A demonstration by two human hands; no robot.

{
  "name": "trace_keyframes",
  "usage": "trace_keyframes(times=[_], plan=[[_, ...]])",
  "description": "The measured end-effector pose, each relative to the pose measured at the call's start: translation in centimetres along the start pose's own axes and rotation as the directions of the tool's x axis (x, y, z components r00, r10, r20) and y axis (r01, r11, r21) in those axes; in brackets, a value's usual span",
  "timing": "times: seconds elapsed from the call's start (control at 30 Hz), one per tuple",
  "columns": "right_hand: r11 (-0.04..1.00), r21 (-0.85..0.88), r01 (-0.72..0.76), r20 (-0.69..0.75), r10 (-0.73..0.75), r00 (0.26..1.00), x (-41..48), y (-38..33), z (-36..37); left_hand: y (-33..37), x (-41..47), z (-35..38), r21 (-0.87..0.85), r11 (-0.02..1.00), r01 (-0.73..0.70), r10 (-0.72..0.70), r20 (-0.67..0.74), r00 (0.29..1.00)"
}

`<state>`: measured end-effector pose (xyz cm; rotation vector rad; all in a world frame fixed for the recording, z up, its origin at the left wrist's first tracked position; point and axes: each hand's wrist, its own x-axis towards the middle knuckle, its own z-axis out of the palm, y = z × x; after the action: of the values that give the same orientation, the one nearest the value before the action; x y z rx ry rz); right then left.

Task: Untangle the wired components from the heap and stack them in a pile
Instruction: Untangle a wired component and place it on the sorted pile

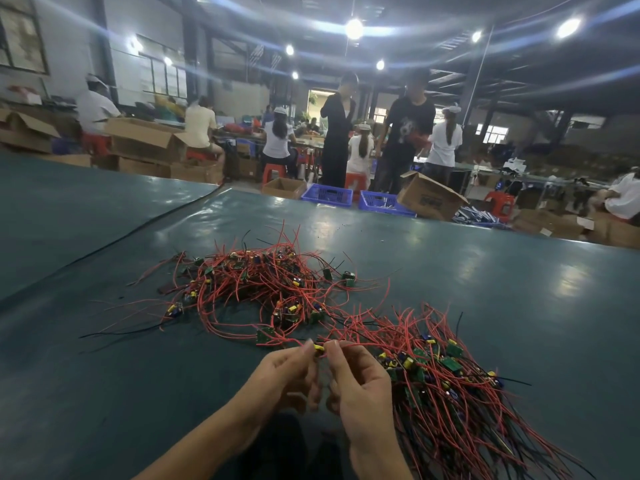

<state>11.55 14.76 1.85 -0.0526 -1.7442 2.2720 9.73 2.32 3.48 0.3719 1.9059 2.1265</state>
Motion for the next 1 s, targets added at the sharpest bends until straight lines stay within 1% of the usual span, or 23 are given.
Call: trace_keyframes(times=[0.07,0.17,0.23,0.3,0.4,0.47,0.53,0.63,0.7,0.8,0.87,0.93,1.0], plan=[[0.994,-0.07,0.084,0.032,-0.081,0.996,-0.1,0.0,0.0,-0.3,0.4,-0.2,-0.022,1.0,-0.014,0.012,-0.09,0.996],[0.961,-0.191,0.201,0.128,-0.179,0.976,-0.4,0.3,0.1,-0.7,0.5,-0.5,0.007,0.999,-0.04,0.041,-0.129,0.991],[0.944,-0.242,0.225,0.163,-0.189,0.968,-0.5,0.5,0.2,-0.8,0.5,-0.4,0.014,0.998,-0.059,0.06,-0.135,0.989],[0.939,-0.263,0.222,0.151,-0.187,0.971,-0.5,0.6,0.2,-0.7,0.5,-0.3,0.036,0.996,-0.086,0.09,-0.149,0.985],[0.931,-0.295,0.217,0.064,-0.207,0.976,-0.3,0.8,0.0,-1.0,0.6,-0.4,0.065,0.984,-0.164,0.173,-0.18,0.968],[0.944,-0.275,0.183,-0.035,-0.2,0.979,-0.1,1.0,0.0,-1.1,0.6,-0.2,0.088,0.971,-0.223,0.237,-0.206,0.949],[0.971,-0.2,0.131,-0.15,-0.162,0.975,0.1,1.1,0.1,-1.2,0.6,-0.1,0.084,0.959,-0.269,0.282,-0.22,0.934],[0.998,-0.01,0.065,-0.313,-0.065,0.947,0.6,0.5,-0.3,-0.9,0.8,-0.5,0.063,0.945,-0.32,0.325,-0.258,0.91],[0.992,0.108,0.064,-0.373,-0.019,0.928,0.9,-0.2,-0.8,-0.6,0.9,-1.2,0.052,0.943,-0.33,0.33,-0.293,0.897],[0.984,0.143,0.106,-0.388,-0.043,0.921,0.9,-0.8,-1.4,-0.6,0.8,-1.5,0.045,0.946,-0.32,0.319,-0.294,0.901],[0.983,0.145,0.112,-0.365,-0.052,0.93,0.8,-0.8,-1.5,-0.9,0.8,-1.1,0.036,0.952,-0.304,0.302,-0.277,0.912],[0.989,0.085,0.122,-0.307,-0.091,0.948,0.6,-0.3,-1.1,-1.2,0.8,-0.7,0.029,0.956,-0.29,0.288,-0.26,0.922],[0.988,-0.012,0.155,-0.202,-0.155,0.967,0.3,0.5,-0.3,-1.4,0.7,-0.5,0.032,0.961,-0.274,0.274,-0.215,0.937]])
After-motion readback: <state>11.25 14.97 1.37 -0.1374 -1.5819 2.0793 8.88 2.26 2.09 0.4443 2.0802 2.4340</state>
